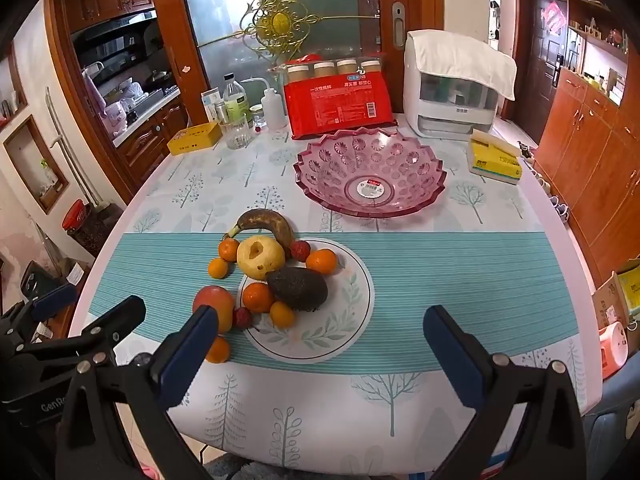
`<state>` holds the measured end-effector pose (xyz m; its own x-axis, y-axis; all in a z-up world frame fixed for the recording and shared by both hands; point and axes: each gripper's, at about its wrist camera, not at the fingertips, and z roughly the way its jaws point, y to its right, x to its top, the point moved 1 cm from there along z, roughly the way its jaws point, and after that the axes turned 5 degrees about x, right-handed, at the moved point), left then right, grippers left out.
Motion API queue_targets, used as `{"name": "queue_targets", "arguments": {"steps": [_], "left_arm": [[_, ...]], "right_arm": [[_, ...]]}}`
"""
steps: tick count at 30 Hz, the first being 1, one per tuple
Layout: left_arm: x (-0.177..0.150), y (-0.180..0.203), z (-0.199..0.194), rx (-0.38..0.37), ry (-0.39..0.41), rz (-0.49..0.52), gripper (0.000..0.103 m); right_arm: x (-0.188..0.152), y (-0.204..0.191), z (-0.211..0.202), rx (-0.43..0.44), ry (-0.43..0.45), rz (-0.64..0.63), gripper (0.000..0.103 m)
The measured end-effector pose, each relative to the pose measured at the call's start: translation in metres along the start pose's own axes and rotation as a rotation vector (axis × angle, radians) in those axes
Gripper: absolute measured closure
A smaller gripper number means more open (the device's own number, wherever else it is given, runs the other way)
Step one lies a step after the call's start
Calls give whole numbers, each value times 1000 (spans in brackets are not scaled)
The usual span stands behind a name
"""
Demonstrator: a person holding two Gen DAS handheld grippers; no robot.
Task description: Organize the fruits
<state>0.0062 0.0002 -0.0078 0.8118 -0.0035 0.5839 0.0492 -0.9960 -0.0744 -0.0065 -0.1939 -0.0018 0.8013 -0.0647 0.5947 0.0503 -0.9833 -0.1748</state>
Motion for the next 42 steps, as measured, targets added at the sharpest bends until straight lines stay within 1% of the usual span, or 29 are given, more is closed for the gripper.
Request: {"name": "queue_targets", "arguments": {"steps": [11, 12, 24, 30, 31, 38, 42], "left_arm": [[-1, -7, 1, -2, 8, -11, 2], [-1, 0, 1, -1, 4, 0, 2], [-1, 0, 1, -2, 3, 1, 2], [0, 0, 0, -2, 6, 3, 2], [5, -6, 2, -3, 8, 3, 2], [3, -8, -1, -5, 20, 1, 2], [11, -16, 1, 0, 30, 0, 2]], "right_arm": [[3, 1, -2, 7, 9, -1, 0], [4, 2, -2, 8, 10, -3, 0], [4, 2, -2, 11, 11, -3, 0], [13, -1, -3, 23, 19, -10, 0], [14, -2, -3, 25, 20, -9, 0], [18, -2, -1, 32, 29, -7, 0], [22, -4, 1, 35, 34, -8, 0]]}}
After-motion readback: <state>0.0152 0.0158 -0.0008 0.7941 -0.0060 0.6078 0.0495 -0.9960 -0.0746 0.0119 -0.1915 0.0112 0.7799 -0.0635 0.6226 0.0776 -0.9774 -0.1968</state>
